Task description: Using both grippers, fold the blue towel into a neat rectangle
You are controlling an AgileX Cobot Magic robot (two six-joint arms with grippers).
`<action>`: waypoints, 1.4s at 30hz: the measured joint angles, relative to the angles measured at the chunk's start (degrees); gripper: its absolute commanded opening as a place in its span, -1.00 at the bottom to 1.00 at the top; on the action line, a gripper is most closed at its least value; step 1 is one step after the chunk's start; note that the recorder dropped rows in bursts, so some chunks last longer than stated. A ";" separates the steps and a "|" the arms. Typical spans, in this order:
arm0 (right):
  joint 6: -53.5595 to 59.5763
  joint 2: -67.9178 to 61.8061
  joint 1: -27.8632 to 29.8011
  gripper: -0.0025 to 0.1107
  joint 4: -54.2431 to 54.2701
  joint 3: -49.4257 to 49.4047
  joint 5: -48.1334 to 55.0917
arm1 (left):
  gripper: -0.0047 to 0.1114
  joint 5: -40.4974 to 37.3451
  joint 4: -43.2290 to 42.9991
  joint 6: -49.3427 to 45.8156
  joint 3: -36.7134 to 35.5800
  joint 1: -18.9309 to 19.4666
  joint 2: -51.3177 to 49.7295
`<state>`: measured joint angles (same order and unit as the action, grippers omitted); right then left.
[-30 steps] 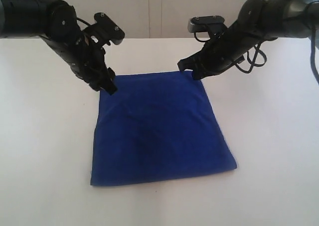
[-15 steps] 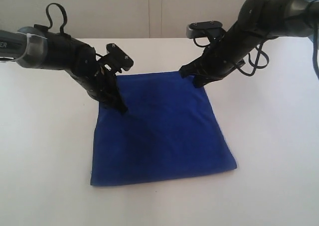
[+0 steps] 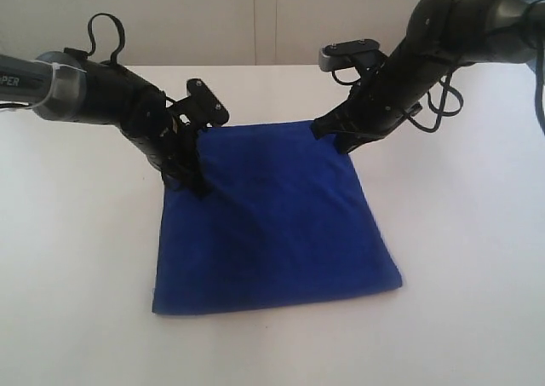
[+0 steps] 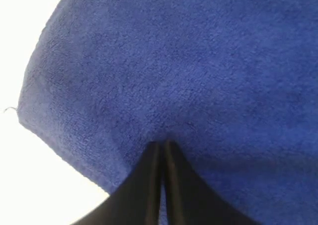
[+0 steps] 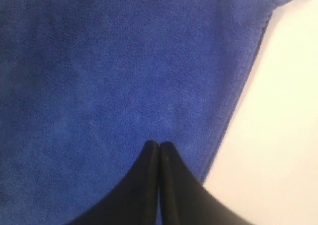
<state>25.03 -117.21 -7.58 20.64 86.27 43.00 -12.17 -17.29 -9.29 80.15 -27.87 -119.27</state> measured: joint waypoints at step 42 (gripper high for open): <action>-6.17 17.35 -8.81 -0.96 -0.76 -32.82 -9.33 | -0.92 -18.25 15.68 5.80 -21.45 -10.81 19.39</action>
<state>18.86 -99.86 -16.39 19.88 53.45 33.67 -30.41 -1.62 -3.49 58.70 -38.68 -99.88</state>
